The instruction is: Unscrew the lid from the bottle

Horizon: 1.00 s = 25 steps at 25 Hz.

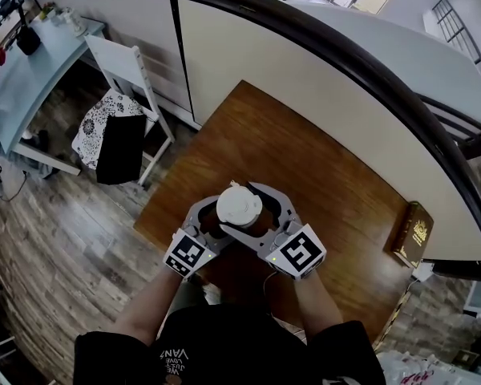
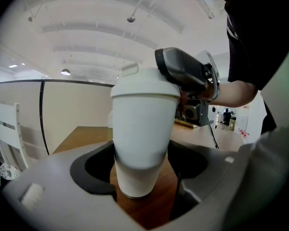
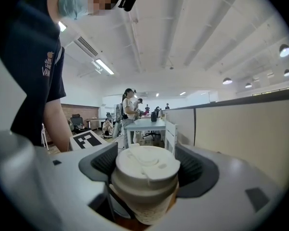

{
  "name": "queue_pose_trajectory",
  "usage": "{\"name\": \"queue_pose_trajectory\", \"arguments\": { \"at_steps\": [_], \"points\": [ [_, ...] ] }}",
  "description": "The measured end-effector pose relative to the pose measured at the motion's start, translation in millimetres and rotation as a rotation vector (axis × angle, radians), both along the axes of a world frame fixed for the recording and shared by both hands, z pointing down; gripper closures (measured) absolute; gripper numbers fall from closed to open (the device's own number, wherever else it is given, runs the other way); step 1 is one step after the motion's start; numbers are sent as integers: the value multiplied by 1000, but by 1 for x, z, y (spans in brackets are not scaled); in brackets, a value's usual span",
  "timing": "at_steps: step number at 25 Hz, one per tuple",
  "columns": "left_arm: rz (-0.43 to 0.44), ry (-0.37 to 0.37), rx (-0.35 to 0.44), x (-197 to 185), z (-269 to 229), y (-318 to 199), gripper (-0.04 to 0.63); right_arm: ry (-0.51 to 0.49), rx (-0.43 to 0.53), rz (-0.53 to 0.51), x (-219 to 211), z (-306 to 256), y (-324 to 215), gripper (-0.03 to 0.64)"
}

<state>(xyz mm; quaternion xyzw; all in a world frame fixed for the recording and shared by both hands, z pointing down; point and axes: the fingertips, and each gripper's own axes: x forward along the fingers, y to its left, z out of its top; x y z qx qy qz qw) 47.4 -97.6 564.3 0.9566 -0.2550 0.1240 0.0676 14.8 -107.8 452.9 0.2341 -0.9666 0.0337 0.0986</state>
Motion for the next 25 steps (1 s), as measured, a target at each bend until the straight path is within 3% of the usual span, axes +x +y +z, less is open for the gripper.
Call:
{"name": "queue_pose_trajectory", "arguments": {
  "at_steps": [5,15,25],
  "points": [
    [5,-1,-4,1,2,1,249,-45,-37,64,5,-3,-2,278],
    [19,-6,-18,0,4,1,249,-154,-6,137,14,-54,-6,278],
    [54,-31,-59,2,8,2,249,-248,54,276,40,-111,-1,278]
  ]
}}
